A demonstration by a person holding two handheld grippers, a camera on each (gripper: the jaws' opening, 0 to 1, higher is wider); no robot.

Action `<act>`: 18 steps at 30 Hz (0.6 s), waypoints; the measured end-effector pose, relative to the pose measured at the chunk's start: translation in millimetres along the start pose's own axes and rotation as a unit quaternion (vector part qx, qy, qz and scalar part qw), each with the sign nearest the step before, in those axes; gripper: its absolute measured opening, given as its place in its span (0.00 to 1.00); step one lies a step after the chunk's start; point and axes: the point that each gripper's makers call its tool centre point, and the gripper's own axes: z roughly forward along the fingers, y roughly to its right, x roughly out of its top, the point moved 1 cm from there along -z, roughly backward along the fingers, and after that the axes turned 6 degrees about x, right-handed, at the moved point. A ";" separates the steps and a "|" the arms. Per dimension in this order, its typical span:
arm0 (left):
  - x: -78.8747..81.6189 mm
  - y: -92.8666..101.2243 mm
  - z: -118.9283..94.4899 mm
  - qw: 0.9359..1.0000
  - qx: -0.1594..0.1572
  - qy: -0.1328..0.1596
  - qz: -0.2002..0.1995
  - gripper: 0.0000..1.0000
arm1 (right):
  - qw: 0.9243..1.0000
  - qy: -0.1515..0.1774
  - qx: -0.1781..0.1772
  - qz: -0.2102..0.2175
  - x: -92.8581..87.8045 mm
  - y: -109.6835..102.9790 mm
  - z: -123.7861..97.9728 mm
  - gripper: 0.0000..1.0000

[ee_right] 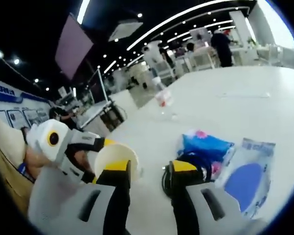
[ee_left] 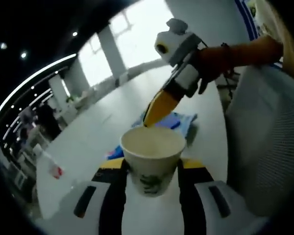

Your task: Arrange the tabletop items into an orderly group along one side of the table until the central work area is clear of visible clutter.

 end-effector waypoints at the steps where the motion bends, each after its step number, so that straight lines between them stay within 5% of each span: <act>1: 0.1 -0.8 -0.3 1.000 0.001 0.000 -0.002 0.38 | 1.000 0.007 -0.010 0.000 2.7 4.9 -2.6 0.38; 5: -3.4 -9.0 -1.5 1.000 0.015 -0.006 -0.009 0.38 | 0.999 0.013 -0.051 -0.011 6.2 20.7 -10.7 0.63; 18: -4.4 -23.7 -6.2 0.997 0.032 0.011 -0.073 0.38 | 0.996 0.025 -0.074 -0.041 13.3 28.3 -23.2 0.84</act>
